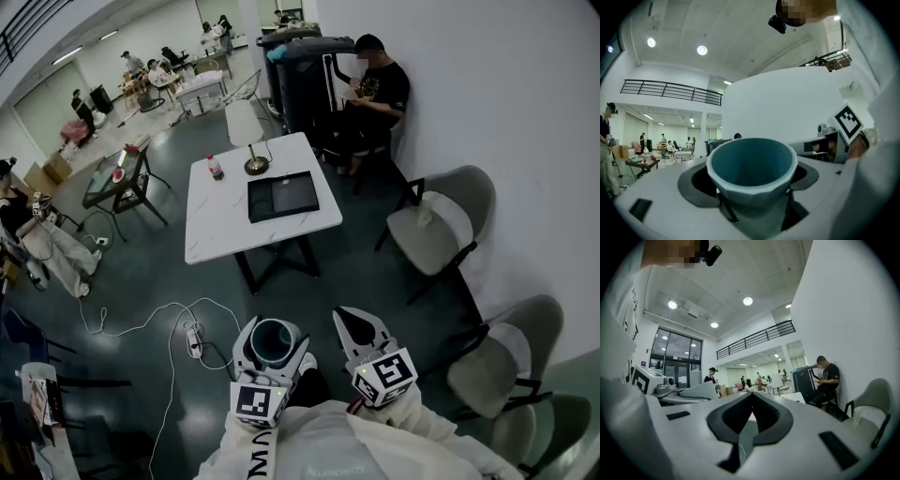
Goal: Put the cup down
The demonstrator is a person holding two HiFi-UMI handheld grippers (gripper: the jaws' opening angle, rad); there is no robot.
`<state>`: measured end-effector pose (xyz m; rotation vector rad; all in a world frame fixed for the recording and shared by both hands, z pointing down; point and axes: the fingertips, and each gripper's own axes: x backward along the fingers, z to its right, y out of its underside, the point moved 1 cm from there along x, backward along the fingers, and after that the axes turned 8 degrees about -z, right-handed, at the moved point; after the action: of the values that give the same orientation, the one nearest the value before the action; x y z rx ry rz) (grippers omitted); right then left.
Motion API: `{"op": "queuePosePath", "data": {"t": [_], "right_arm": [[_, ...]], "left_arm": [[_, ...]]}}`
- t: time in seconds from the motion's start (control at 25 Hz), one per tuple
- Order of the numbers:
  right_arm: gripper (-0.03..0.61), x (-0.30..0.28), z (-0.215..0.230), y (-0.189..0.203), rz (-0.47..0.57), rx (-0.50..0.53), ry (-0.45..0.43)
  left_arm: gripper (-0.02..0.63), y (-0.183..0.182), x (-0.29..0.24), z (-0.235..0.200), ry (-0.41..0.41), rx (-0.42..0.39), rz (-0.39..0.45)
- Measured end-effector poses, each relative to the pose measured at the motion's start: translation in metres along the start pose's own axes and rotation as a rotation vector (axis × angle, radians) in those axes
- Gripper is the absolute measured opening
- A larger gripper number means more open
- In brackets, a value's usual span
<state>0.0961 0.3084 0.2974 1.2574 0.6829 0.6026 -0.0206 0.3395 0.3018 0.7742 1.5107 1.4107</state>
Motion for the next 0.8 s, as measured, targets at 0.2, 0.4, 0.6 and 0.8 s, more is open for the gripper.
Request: {"op": "queuePosePath", "data": {"t": [0.2, 0.4, 0.6, 0.8], "right_arm": [[0.006, -0.049, 0.019, -0.007, -0.014, -0.014, 0.019], [0.006, -0.092, 0.032, -0.017, -0.020, -0.016, 0.026], [0.006, -0.126, 0.037, -0.022, -0.037, -0.015, 0.023], [0.006, -0.153, 0.045, -0.019, -0.058, -0.028, 0.028]], "left_arm": [[0.414, -0.007, -0.044, -0.043, 0.018, -0.006, -0.017], [0.414, -0.015, -0.075, -0.082, 0.010, -0.001, -0.018], [0.414, -0.015, -0.094, -0.111, 0.006, 0.003, -0.031], [0.414, -0.015, -0.112, -0.132, 0.010, 0.017, -0.043]]}}
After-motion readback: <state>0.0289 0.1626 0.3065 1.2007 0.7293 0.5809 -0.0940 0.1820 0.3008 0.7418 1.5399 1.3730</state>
